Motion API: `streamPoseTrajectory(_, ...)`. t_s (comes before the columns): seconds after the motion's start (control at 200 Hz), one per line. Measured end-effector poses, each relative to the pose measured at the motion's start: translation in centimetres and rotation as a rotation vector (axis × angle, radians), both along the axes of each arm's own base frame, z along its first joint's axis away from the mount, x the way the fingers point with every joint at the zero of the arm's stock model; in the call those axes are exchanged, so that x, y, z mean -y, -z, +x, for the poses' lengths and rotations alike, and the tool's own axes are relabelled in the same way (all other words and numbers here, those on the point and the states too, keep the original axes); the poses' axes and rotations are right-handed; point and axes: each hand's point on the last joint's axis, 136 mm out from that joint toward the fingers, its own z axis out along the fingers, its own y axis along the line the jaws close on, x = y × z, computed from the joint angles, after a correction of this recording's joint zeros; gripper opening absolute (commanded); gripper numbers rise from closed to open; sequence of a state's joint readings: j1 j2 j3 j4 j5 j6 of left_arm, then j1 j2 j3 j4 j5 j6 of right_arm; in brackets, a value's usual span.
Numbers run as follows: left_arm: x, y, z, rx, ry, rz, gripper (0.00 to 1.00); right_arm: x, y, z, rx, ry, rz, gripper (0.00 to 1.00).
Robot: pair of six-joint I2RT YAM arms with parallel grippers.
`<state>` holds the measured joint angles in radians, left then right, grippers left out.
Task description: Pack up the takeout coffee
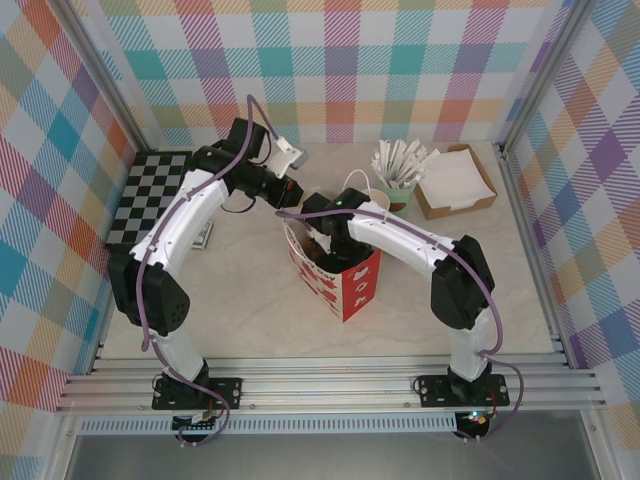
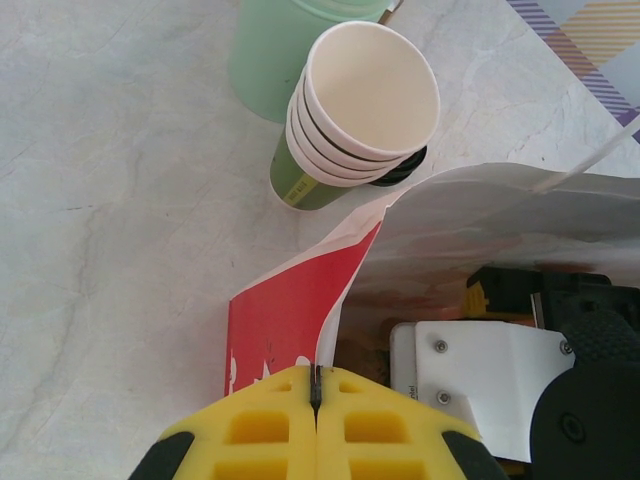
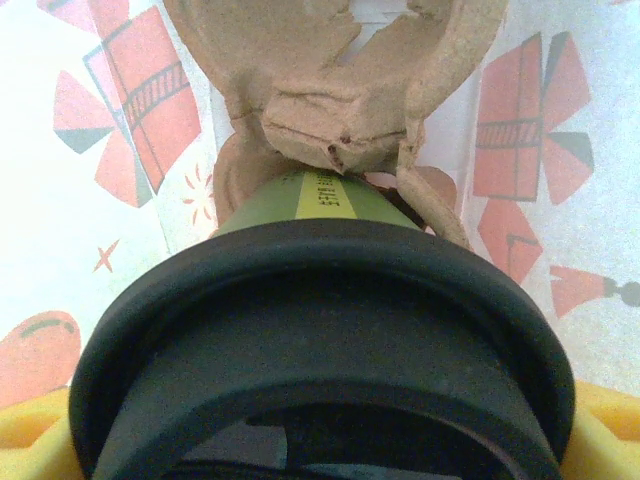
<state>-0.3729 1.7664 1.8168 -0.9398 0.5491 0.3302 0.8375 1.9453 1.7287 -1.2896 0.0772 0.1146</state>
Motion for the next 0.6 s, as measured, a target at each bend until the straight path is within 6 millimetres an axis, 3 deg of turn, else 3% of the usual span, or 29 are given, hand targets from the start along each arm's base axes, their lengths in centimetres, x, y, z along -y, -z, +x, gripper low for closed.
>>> streamPoseTrajectory(0.6,-0.01,-0.01,0.02,-0.016,-0.017,-0.006,0.0,-0.16,0.22,0.16,0.029,0.004,0.031,0.57)
